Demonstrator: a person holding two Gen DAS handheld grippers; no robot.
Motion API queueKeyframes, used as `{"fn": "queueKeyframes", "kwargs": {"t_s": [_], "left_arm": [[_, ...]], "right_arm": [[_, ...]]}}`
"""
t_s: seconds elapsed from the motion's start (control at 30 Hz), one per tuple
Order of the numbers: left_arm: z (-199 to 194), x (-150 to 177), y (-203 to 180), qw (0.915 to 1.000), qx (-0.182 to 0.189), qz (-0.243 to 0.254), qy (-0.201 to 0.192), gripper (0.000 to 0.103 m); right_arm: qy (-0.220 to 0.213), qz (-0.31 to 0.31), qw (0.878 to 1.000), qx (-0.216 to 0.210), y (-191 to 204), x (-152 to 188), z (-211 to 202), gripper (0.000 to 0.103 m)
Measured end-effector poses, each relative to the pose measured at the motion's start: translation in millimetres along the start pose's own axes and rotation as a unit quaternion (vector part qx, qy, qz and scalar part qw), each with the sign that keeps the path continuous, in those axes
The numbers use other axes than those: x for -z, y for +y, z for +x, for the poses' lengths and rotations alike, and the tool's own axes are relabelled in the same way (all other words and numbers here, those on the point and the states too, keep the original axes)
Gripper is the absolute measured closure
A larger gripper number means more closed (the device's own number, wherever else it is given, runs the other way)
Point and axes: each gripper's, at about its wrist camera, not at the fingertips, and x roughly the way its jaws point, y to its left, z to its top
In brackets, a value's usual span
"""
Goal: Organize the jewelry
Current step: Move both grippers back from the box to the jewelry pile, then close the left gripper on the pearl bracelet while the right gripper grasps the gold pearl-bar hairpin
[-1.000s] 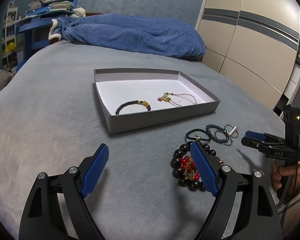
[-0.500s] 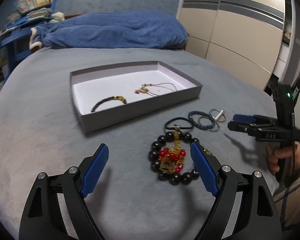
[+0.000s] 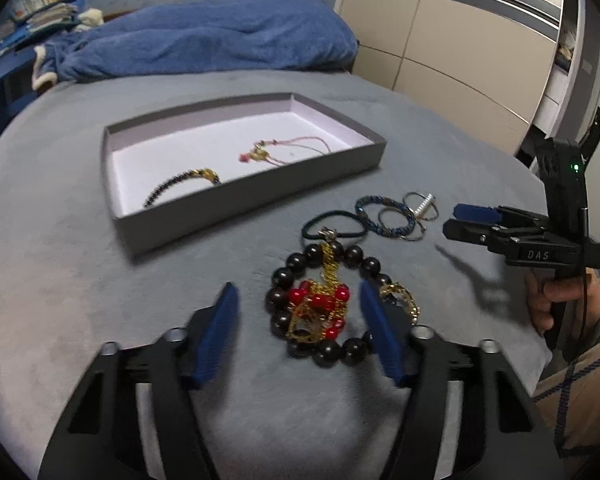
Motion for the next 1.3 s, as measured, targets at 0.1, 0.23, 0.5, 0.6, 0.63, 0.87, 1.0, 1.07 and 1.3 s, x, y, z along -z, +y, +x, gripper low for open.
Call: {"fn": "queueKeyframes", "kwargs": {"t_s": [0.1,0.23,0.5,0.6,0.63,0.87,1.0,1.07,1.3], "left_arm": [[-8,1,-9,0.9993,0.033,0.011,-0.017,0.048],[-13,2,-33,0.9964,0.058,0.056,-0.027,0.048],[11,8,-66,0.9904,0.026,0.135,0.017,0.048],[21,9,-67,0.9886,0.018,0.144,0.039,0.048],[23,10,-69,0.9875,0.017,0.150,0.044,0.049],[16,10,-61,0.9903,0.017,0.134,0.034,0.081],[5,8,-49,0.9941,0.025,0.105,0.009,0.091],[3,7,-44,0.9954,0.028,0.092,0.000,0.093],[-5,4,-35,0.9969,0.033,0.067,-0.023,0.095]], "right_arm": [[0.002,0.000,1.000,0.000,0,0,0,0.027],[0.003,0.000,1.000,0.000,1,1,0,0.027],[0.004,0.001,1.000,-0.002,2,1,0,0.027],[0.004,0.001,1.000,-0.002,2,1,0,0.027],[0.004,0.001,1.000,-0.001,2,1,0,0.027],[0.017,0.008,1.000,0.000,0,-2,5,0.027],[0.018,0.025,0.999,0.014,-3,-7,6,0.027],[0.020,0.033,0.999,0.021,-5,-11,9,0.027],[0.036,0.031,0.998,0.046,-9,-25,28,0.034]]}}
